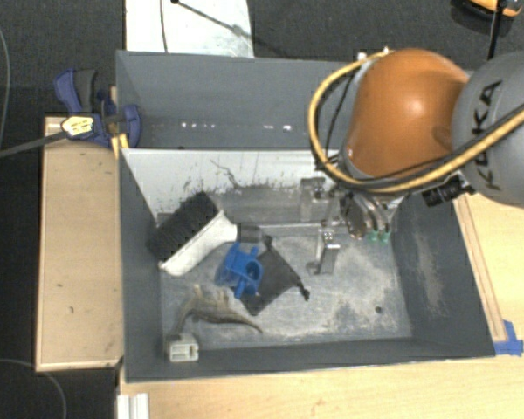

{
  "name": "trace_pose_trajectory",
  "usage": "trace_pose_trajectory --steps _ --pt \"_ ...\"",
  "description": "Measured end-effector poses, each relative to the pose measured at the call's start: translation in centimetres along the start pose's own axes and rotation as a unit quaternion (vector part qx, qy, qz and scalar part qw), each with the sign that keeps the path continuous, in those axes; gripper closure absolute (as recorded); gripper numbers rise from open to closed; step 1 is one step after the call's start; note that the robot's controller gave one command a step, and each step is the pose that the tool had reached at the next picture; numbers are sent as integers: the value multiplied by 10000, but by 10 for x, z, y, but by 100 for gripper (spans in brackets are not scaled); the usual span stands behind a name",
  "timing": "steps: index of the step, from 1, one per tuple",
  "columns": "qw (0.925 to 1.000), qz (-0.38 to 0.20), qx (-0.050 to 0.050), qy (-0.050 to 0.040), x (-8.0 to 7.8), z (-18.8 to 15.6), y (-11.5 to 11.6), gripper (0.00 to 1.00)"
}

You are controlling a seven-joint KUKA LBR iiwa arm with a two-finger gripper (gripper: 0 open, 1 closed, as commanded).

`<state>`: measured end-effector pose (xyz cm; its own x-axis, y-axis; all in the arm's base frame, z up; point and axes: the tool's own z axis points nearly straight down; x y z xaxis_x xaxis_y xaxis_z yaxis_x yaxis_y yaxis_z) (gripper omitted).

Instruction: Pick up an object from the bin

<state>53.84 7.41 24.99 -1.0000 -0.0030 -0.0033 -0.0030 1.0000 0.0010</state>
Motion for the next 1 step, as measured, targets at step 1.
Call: trace_pose_trajectory --steps 1 --pt "9996 -283 0 -26 1 32 6 0"
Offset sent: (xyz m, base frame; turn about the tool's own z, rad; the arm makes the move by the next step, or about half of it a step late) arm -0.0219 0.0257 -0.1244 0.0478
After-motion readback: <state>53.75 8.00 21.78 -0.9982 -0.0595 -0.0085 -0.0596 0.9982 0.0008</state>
